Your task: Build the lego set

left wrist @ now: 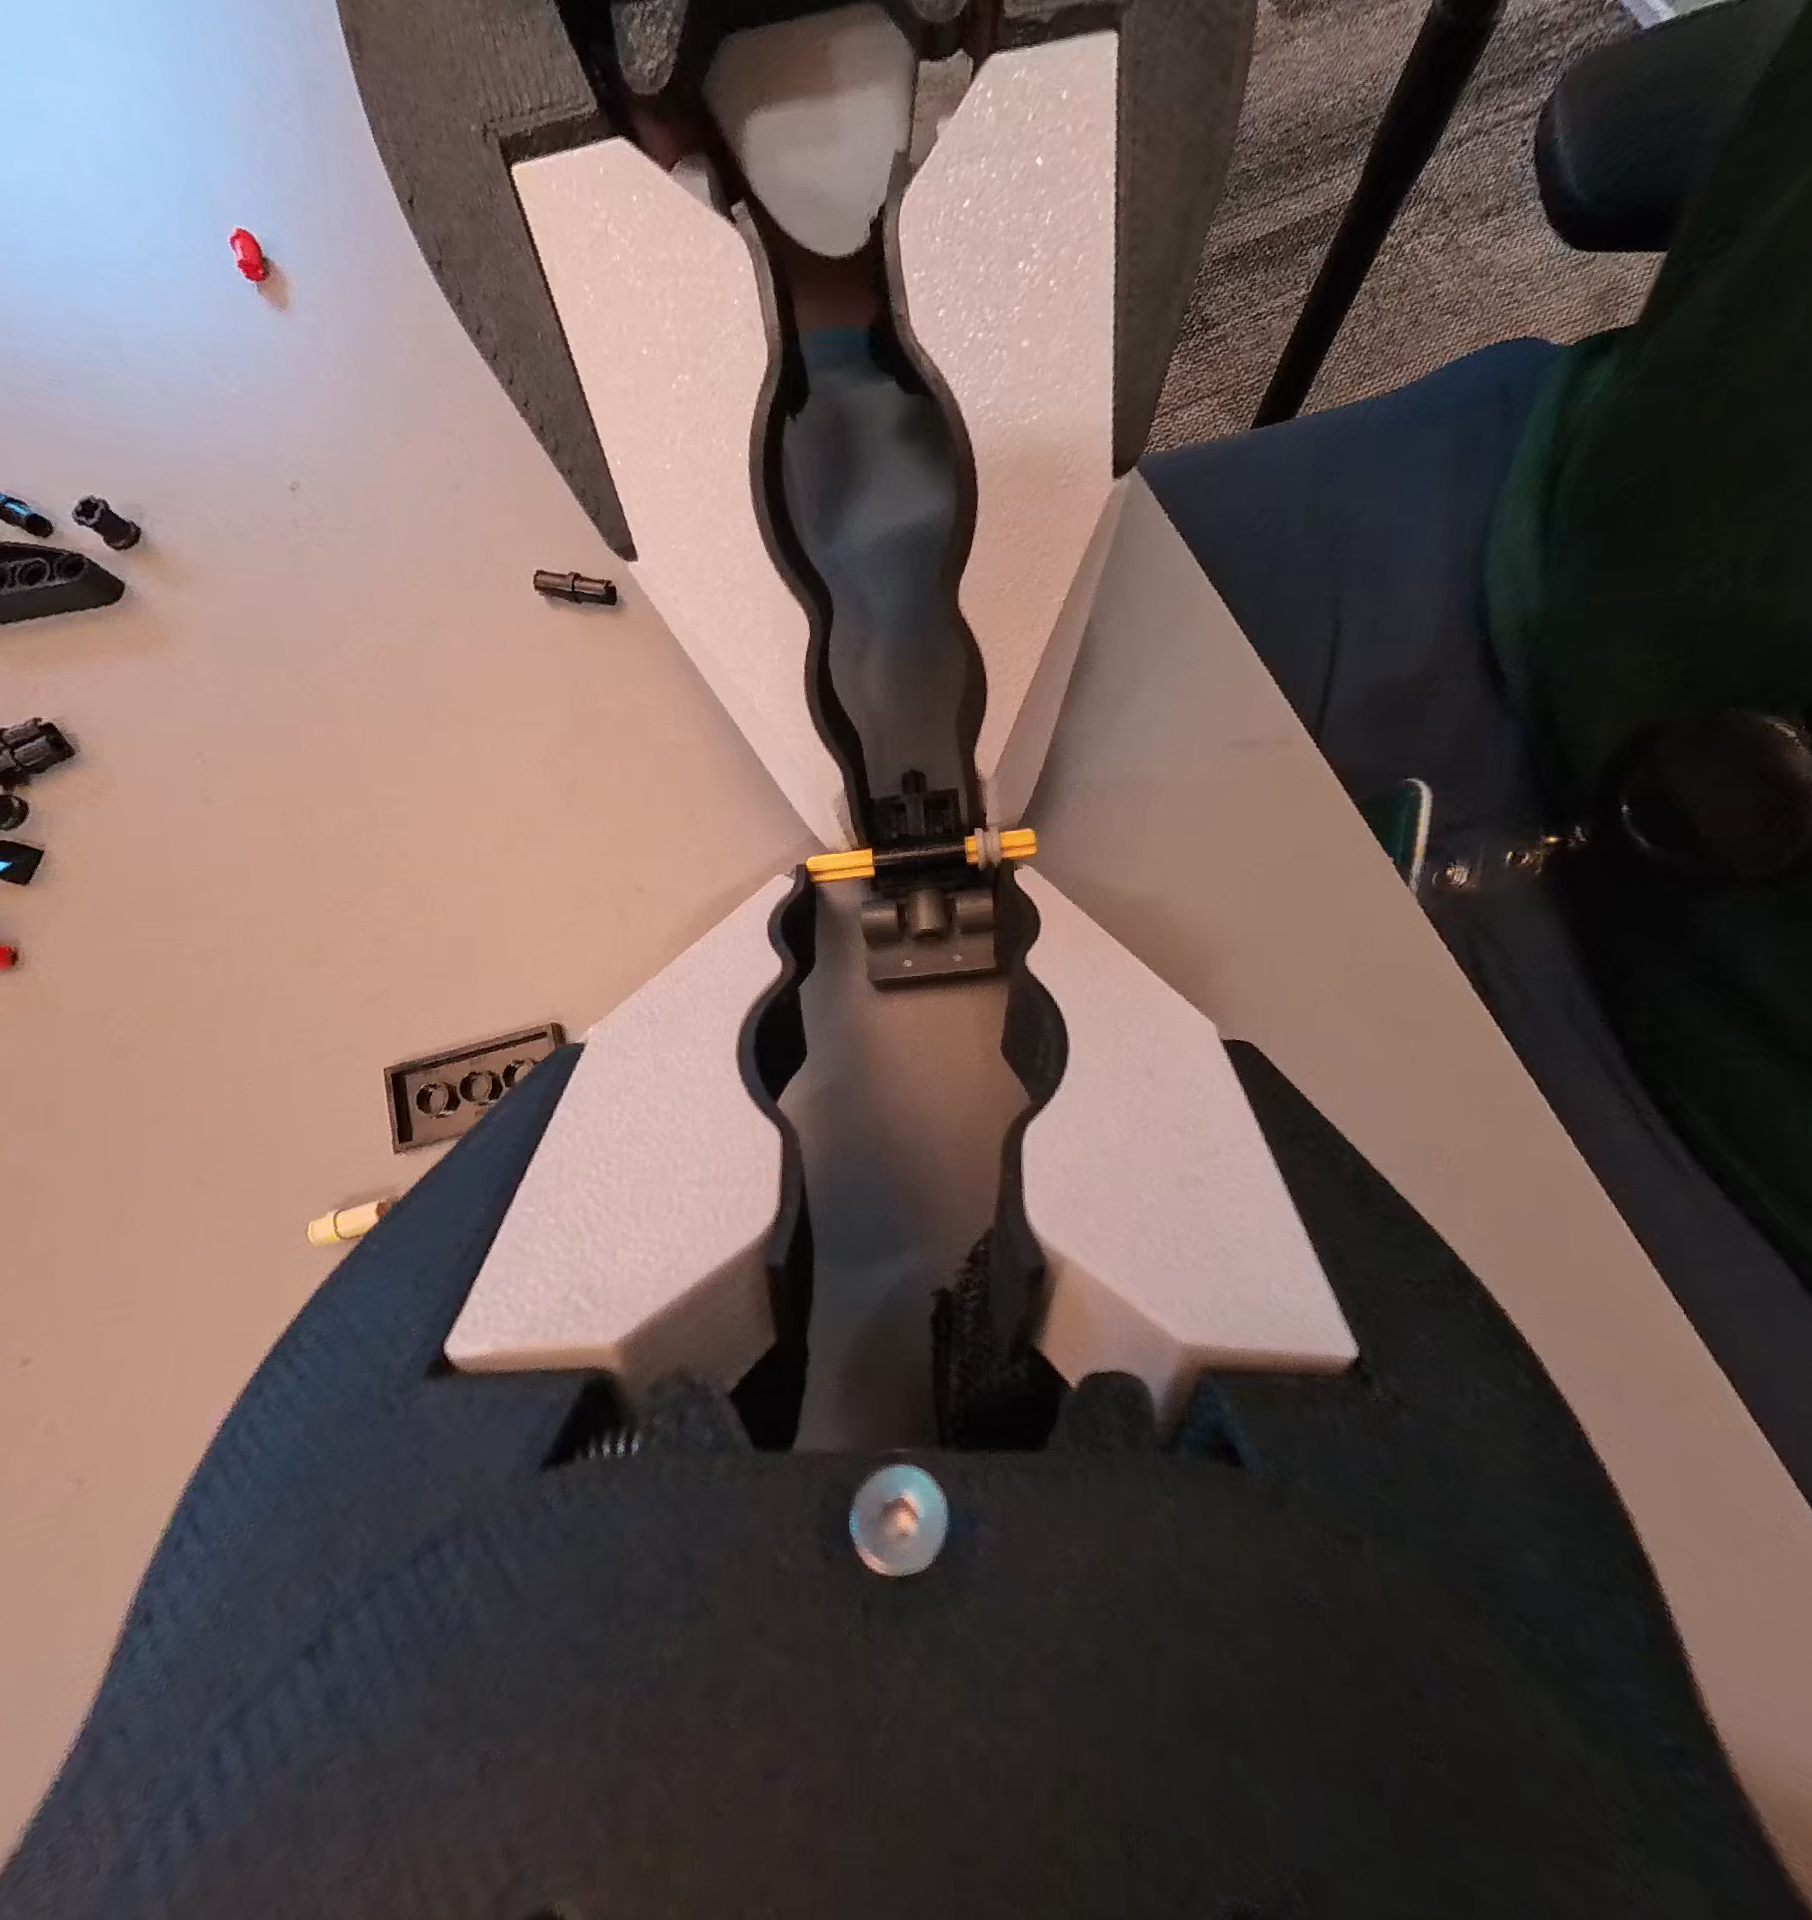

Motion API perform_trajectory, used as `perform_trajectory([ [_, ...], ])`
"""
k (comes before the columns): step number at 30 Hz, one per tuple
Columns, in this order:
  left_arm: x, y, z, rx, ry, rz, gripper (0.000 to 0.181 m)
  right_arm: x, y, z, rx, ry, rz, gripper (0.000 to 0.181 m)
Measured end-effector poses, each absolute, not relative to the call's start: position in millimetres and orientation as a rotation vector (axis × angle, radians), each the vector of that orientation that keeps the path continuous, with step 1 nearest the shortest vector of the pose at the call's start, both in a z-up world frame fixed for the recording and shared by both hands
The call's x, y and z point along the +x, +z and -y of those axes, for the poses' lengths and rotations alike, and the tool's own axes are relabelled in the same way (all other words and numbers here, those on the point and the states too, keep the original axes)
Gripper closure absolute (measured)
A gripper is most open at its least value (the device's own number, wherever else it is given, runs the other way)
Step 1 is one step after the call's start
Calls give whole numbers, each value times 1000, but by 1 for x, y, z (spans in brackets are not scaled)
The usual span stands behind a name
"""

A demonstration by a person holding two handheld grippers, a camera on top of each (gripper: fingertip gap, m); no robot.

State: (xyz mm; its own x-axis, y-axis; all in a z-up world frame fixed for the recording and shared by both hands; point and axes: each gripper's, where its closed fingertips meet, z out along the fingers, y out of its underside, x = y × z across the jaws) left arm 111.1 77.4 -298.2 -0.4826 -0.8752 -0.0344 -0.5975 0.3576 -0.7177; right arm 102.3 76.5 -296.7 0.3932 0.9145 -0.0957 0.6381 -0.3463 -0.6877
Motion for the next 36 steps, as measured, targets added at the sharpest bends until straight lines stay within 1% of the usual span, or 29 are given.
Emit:
perform_trajectory([
  [2,111,-298,-77,-1286,-911,-2211,149,102,-296,-75,-2097,660,1332,164],
  [3,111,-298,-77,-1286,-912,-2212,148,101,-296,-73,-2096,675,1340,157],
  [8,111,-298,-77,-1289,-919,-2216,148,103,-297,-76,-2099,628,1346,166],
  [19,111,-298,-77,-1287,-914,-2215,149,103,-297,-76,-2110,638,1338,165],
  [23,111,-298,-77,-1290,-920,-2217,149,102,-296,-74,-2107,655,1345,160],
  [26,111,-298,-76,-1289,-920,-2218,149,102,-297,-75,-2108,625,1345,164],
  [33,111,-298,-76,-1291,-913,-2216,149,102,-297,-76,-2117,602,1363,164],
  [36,111,-298,-77,-1290,-909,-2216,149,103,-297,-77,-2118,588,1355,167],
])
